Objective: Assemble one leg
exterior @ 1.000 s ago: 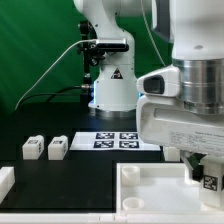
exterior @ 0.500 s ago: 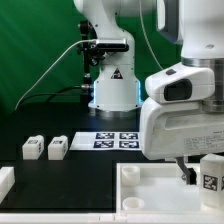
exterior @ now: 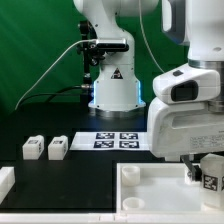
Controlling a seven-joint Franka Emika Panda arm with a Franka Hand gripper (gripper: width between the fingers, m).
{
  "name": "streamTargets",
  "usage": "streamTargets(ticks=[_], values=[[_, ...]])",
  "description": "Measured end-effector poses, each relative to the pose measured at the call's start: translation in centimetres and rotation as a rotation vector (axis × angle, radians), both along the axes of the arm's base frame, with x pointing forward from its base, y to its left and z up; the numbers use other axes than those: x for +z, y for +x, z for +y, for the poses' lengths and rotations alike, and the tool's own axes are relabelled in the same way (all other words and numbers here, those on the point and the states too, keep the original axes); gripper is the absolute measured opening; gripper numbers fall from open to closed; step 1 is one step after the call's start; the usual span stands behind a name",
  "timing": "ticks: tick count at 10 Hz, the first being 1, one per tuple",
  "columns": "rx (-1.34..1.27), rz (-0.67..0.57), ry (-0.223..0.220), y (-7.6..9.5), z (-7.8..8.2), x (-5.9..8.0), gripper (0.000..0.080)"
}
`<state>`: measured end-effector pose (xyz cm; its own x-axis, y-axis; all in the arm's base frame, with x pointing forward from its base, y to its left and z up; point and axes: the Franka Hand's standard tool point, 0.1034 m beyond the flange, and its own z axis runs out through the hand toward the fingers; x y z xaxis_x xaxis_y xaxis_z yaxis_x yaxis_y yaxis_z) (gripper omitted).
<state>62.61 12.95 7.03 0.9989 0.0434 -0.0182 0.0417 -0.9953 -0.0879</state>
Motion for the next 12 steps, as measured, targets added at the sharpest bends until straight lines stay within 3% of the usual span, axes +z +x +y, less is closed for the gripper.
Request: streamTargets(ticks=[4,5,6,7,12], values=[[-0.001,0.005,-0.001,-0.3,-0.1,-0.1,0.0637],[-0.004,0.004,-0.005,-0.2,-0.4,-0.1,0.0476],[-0.007,0.004,-0.012,-0.2,-1.0,-0.2,0.0476],[-0.008,0.005,-0.012,-0.2,-1.0,-0.2,0.0406],[-0.169,0.013,-0.011,0.3,-1.4,-0.2,0.0403]])
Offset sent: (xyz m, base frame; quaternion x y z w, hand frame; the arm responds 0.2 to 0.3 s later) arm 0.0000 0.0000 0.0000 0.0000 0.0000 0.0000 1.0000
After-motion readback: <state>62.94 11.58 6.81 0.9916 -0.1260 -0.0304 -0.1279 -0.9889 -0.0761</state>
